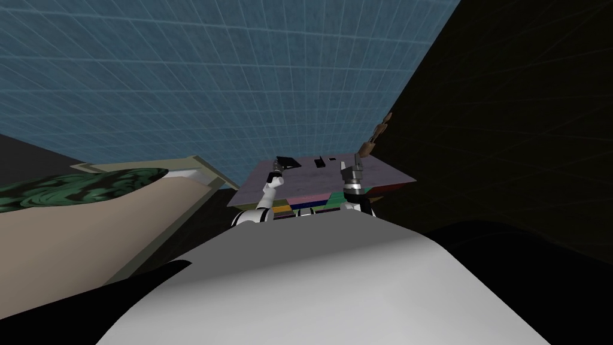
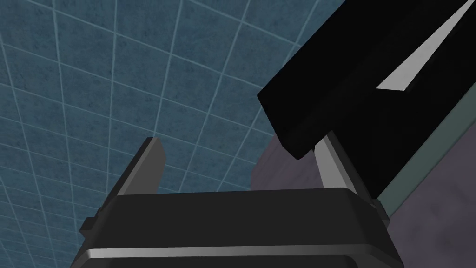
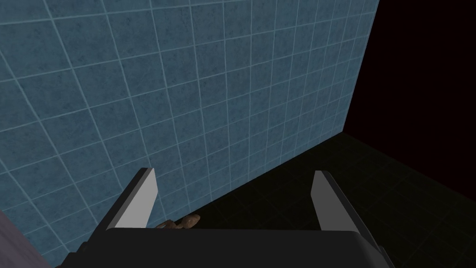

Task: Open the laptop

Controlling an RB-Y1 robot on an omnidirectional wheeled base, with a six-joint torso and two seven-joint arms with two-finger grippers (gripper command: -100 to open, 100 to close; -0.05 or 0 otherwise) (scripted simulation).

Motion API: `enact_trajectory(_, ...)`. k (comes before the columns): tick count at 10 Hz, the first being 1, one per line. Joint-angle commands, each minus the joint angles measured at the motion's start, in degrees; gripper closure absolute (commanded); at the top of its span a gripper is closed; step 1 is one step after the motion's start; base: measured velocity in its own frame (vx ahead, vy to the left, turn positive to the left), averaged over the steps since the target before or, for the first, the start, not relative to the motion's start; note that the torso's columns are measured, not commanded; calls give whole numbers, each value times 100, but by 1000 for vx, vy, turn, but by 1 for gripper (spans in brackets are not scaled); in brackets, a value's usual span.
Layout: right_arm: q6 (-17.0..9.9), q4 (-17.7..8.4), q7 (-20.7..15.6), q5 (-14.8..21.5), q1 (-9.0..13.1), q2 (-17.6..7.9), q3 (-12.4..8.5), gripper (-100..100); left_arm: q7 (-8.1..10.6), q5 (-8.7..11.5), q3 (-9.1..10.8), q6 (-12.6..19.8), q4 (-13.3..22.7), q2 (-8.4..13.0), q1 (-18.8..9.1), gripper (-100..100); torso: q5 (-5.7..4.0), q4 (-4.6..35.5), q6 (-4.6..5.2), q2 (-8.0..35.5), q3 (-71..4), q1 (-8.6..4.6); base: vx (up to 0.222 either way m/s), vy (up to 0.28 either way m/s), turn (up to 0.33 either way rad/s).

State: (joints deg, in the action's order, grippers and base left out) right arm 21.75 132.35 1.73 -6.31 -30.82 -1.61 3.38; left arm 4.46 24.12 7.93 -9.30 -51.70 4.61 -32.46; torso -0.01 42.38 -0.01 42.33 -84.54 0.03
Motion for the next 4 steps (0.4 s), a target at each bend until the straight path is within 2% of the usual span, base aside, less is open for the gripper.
enact_trajectory(1, 0, 0, 0, 0, 0, 0, 0, 0, -1, 0, -1, 5, 7, -2, 7, 0, -1, 1, 0, 2, 1, -2, 0, 0, 0)
enact_trajectory(4, 0, 0, 0, 0, 0, 0, 0, 0, 0, 0, -2, 3, 1, -3, 0, 0, 3, -12, 0, -8, -6, -1, 0, 0, 0)
